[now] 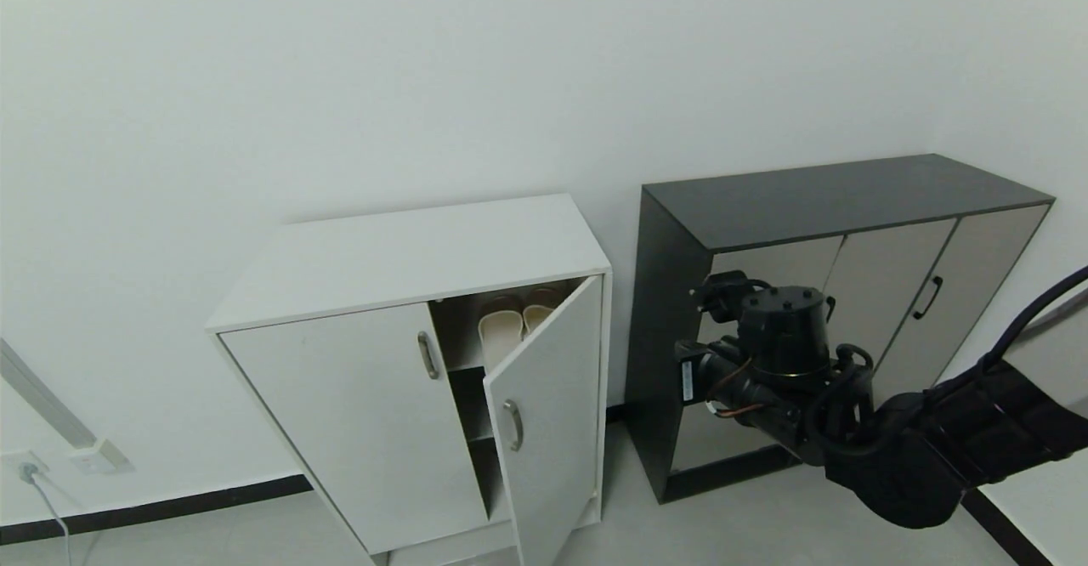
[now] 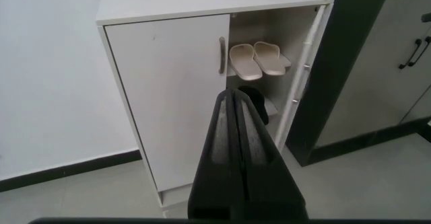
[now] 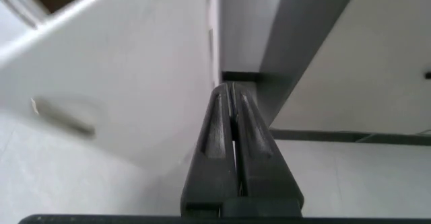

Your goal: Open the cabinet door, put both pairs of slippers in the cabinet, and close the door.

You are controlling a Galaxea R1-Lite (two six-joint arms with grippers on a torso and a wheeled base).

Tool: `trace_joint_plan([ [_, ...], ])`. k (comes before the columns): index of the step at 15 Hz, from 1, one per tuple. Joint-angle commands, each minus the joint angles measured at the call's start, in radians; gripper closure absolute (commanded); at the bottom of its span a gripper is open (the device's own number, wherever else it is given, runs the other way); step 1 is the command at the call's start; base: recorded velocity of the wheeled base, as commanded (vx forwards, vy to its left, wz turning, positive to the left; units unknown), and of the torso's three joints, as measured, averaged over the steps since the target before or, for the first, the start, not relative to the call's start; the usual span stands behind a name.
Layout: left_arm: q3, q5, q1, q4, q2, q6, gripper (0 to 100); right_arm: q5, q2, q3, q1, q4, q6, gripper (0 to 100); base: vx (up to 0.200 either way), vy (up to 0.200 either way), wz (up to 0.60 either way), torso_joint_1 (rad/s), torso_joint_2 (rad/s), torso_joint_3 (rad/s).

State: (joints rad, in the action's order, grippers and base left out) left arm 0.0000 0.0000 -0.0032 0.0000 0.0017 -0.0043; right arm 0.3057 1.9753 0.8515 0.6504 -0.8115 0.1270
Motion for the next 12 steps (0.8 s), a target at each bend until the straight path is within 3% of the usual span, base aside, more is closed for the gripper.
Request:
trace_joint_plan([
  [1, 0.0, 0.0, 0.0, -0.002, 0.0, -0.002, 100, 0.003, 0.01, -0.002, 0.009, -0.002, -0.001, 100, 0.0, 0.0, 0.0, 0.0, 0.0, 0.0],
  [2, 0.0, 0.0, 0.0, 0.0, 0.0, -0.002, 100, 0.003, 0.011, 0.0, 0.012, -0.002, -0.001, 100, 0.0, 0.0, 0.0, 0.0, 0.0, 0.0],
  [8, 0.0, 0.0, 0.0, -0.002, 0.0, 0.0, 100, -0.014, 0.02, -0.012, 0.04, -0.014, 0.002, 100, 0.0, 0.0, 0.6, 0.001, 0.0, 0.003],
  [12, 0.0, 0.0, 0.0, -0.002, 0.0, 0.0, 100, -0.013, 0.048, -0.043, 0.035, -0.092, -0.02, 100, 0.0, 0.0, 0.0, 0.0, 0.0, 0.0],
])
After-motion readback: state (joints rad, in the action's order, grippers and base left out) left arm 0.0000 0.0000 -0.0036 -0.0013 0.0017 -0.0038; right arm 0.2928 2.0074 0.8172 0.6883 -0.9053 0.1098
